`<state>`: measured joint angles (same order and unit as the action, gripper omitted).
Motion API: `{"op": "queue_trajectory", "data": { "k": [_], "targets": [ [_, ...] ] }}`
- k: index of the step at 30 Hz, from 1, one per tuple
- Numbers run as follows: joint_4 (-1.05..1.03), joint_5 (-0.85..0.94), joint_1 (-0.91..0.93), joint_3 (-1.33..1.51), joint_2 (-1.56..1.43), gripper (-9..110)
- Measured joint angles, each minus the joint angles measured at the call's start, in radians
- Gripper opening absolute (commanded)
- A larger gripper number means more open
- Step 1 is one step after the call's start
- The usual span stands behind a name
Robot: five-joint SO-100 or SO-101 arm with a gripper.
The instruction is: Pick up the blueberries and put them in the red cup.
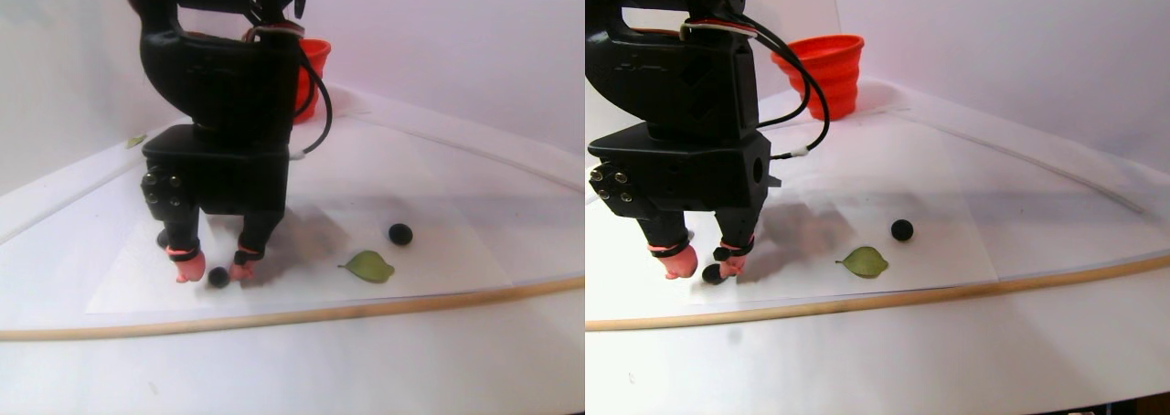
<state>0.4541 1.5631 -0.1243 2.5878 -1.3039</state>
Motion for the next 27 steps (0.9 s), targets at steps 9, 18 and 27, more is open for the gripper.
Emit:
{"op": "queue_trajectory", "data": {
  "k": [9,18,27],
  "targets": [
    [-0.002,0.0,0.0,-0.025,0.006,17],
    [-0.009,-0.012,-0.025,-0.04,0.038,16],
    [-0.009,-0.012,-0.023,-0.072,0.054,16]
  ]
}}
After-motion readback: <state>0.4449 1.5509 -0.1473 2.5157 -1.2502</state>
